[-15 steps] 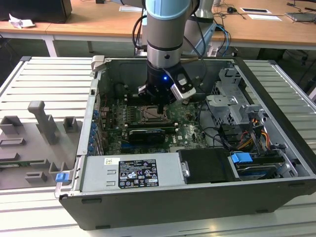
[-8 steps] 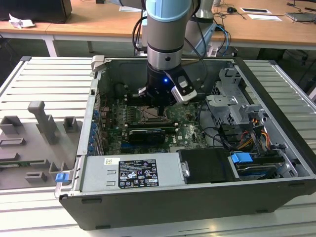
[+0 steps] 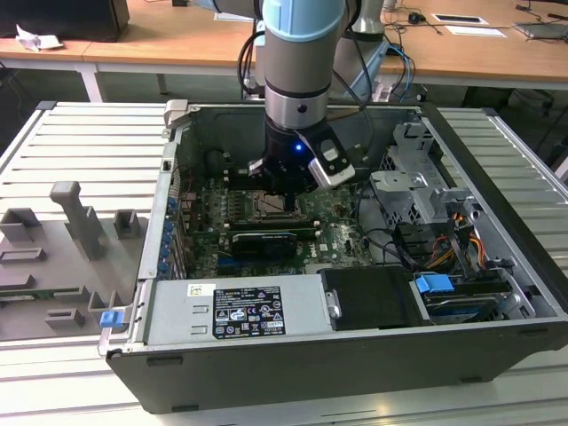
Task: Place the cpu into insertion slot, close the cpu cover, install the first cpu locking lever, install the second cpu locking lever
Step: 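Install the second cpu locking lever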
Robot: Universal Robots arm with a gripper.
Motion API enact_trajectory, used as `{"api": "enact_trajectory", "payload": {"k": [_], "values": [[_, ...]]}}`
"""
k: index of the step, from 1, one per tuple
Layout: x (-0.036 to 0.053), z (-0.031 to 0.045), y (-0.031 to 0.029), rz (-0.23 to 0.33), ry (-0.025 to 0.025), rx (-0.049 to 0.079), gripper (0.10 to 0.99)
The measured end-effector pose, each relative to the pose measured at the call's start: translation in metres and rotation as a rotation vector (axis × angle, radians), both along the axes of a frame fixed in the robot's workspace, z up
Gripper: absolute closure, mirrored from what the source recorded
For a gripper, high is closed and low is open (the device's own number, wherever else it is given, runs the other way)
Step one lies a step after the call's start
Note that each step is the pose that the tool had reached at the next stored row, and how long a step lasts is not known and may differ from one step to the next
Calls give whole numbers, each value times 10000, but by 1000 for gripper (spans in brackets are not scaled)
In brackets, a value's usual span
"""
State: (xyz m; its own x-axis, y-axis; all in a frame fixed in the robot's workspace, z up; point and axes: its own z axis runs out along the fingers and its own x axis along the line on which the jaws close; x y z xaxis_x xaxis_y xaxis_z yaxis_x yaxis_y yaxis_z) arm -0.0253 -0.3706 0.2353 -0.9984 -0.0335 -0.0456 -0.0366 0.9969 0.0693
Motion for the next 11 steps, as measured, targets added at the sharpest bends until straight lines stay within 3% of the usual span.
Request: {"api": "enact_trajectory", "payload": {"k": [5,6,7,9,10,11], "values": [[0,0,-51,0,1,2,980],[6,0,-57,0,64,37,980],[10,0,-60,0,169,98,980],[8,0,-65,1,204,291,980],[-22,0,-67,3,205,591,980],[-54,0,-71,7,205,727,980]]}}
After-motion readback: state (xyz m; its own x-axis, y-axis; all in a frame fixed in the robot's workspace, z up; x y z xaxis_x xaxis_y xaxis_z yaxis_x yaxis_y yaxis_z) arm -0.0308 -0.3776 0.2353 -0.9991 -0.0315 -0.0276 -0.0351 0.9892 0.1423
